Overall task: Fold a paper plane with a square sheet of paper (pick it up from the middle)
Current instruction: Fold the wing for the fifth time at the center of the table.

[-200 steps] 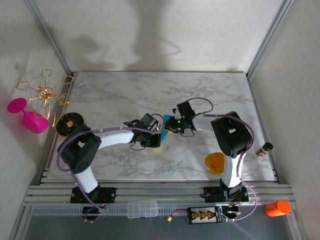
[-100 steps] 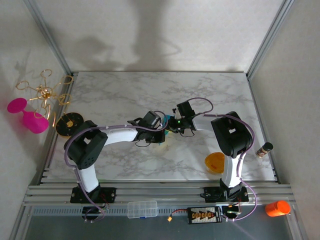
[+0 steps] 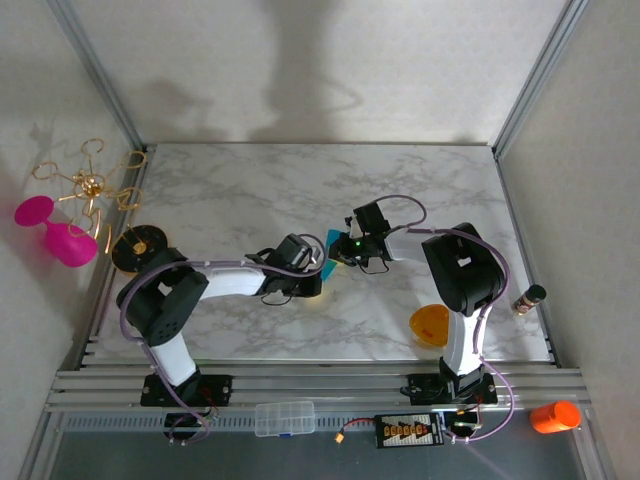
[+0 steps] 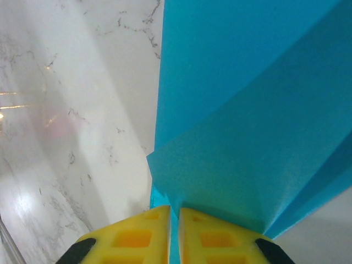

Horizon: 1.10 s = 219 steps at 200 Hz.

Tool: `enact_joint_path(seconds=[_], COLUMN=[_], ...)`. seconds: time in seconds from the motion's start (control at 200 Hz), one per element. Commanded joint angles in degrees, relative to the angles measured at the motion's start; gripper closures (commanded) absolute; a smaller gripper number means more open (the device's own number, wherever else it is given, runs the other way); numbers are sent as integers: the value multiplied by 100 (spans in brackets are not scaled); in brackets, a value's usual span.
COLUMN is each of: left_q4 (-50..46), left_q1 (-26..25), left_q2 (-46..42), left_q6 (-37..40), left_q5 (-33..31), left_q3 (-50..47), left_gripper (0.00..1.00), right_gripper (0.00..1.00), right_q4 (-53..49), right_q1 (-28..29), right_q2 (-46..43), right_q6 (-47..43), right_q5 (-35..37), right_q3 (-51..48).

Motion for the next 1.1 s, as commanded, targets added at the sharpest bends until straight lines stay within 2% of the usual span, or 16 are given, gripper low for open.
enact_joint_path(seconds=[0.0,0.105,0.255,0.626,1.091], left_q4=[-1117,-1166,-365,939,969], left_q1=[8,55,152,219,237], left_q2=[-369,-686,-847,74,610], left_q6=[274,229,-231,-1335,-1417], left_q5=[-90,-240,-351,-185,-539], left_q3=[-113,192,363,533,466], left_gripper=[97,97,96,99,100], right_gripper=[85,85,85,85,86], right_q4=[-458,-423,-320,92,96], right_q1=[135,164,197,204,204], right_q2=[445,427,414,370,249], right_q6=[-97,-56,78,631,764], right_q5=[619,607,595,470,444], right_q3=[-234,-238,-255,-385,-405])
